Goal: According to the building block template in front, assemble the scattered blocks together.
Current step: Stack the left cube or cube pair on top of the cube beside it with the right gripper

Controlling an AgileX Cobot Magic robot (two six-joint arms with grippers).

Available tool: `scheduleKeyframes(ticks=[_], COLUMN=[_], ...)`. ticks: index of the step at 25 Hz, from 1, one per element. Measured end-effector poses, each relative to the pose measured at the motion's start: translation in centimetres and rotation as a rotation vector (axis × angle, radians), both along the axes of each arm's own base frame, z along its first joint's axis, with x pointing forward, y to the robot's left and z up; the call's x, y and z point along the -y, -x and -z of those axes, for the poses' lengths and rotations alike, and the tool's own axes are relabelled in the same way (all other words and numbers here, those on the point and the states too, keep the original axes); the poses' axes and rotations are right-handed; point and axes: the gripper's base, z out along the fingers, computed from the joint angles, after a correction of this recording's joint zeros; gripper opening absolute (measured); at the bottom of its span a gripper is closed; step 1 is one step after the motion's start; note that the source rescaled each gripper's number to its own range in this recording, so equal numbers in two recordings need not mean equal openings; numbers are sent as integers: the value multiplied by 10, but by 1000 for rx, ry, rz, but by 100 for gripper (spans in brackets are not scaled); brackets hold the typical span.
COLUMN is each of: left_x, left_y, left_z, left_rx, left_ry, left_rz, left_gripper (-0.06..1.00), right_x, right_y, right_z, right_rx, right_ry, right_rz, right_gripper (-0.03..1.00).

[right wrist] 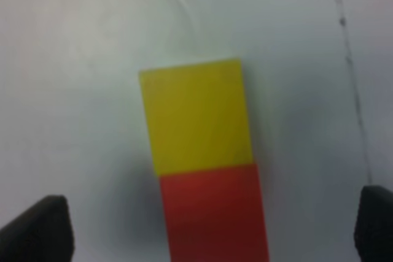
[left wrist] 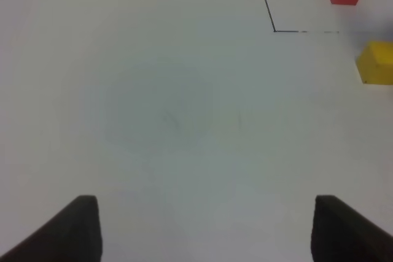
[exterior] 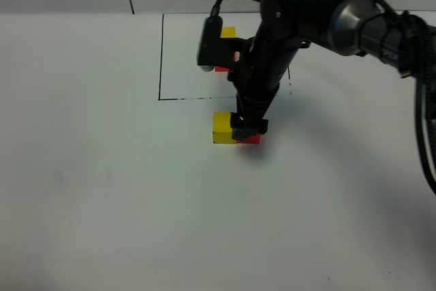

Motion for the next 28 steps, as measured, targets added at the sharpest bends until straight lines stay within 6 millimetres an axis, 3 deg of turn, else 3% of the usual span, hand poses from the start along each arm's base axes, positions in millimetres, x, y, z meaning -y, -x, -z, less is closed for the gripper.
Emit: scheduleKeyframes(ticks=[6,17,20,24,28], left_x=[0,0,0,0,0], left_y=[0,0,0,0,0], left_z=[0,0,0,0,0], left_rx=[0,0,0,0,0], left_ry=[0,0,0,0,0], left_rz=[0,0,0,0,0], left_gripper=[50,50,50,50,50], right_x=[-12,-15,-16,-15,-14], right_y=[-8,-12,-12,-13,-13], right_z=[35,54,57,57,56], right_rx=[-72,-72,-75,-75,-87], right_ry=[83,73,75,84,84], right_rz=[-15,-4,-4,-1,91], right_gripper=[68,59,43,0,1])
